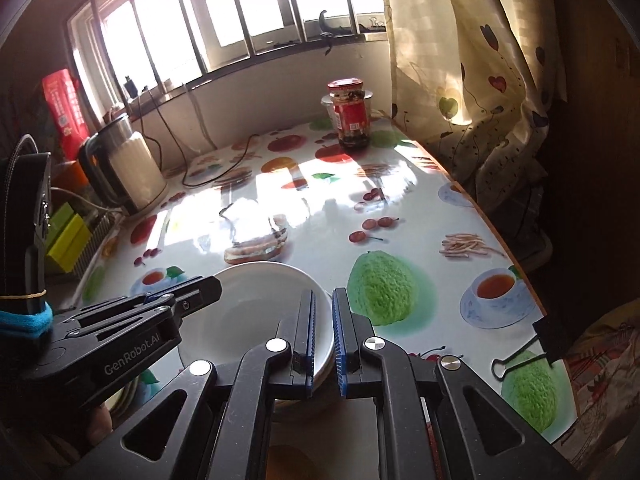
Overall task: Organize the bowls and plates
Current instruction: 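Lower the second white bowl into the stacked bowls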
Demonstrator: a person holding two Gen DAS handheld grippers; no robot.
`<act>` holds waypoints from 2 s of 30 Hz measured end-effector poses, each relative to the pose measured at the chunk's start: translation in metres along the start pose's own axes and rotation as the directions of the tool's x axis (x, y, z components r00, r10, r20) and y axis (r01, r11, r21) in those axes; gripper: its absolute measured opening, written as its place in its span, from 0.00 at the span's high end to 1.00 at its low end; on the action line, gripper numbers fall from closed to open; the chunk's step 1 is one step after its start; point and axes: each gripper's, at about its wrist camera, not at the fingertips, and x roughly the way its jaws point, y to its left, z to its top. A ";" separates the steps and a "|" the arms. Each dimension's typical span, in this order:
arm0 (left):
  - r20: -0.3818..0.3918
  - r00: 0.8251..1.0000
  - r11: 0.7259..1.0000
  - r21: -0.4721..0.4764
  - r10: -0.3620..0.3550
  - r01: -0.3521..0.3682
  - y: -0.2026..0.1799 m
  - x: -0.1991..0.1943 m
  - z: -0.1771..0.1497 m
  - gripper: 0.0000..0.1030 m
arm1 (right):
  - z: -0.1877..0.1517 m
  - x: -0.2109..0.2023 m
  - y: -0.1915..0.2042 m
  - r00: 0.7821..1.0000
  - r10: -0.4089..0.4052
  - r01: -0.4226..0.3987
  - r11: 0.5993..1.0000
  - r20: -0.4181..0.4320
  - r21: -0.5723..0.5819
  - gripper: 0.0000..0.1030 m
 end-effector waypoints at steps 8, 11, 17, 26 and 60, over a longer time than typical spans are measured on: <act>0.014 1.000 1.000 0.031 -0.003 0.003 -0.002 -0.002 -0.005 0.93 | -0.007 0.009 -0.006 0.999 0.022 -0.021 0.999 -0.033 0.034 0.90; 0.014 1.000 1.000 0.024 -0.005 0.005 0.000 -0.003 -0.004 0.93 | -0.008 0.011 -0.005 0.999 0.024 -0.023 0.999 -0.040 0.029 0.90; 0.048 0.999 0.999 0.040 -0.001 -0.001 -0.001 -0.012 -0.003 0.93 | -0.009 0.011 -0.010 0.999 0.022 -0.020 0.999 -0.048 0.038 0.82; 0.049 0.999 0.999 0.037 0.014 -0.016 0.005 -0.010 -0.004 0.92 | -0.014 0.016 -0.014 0.997 0.028 -0.024 0.998 -0.072 0.055 0.75; 0.016 1.000 1.000 0.020 -0.002 0.002 0.012 0.006 -0.015 0.91 | -0.013 0.012 -0.009 0.996 0.089 -0.088 0.995 -0.015 0.044 0.87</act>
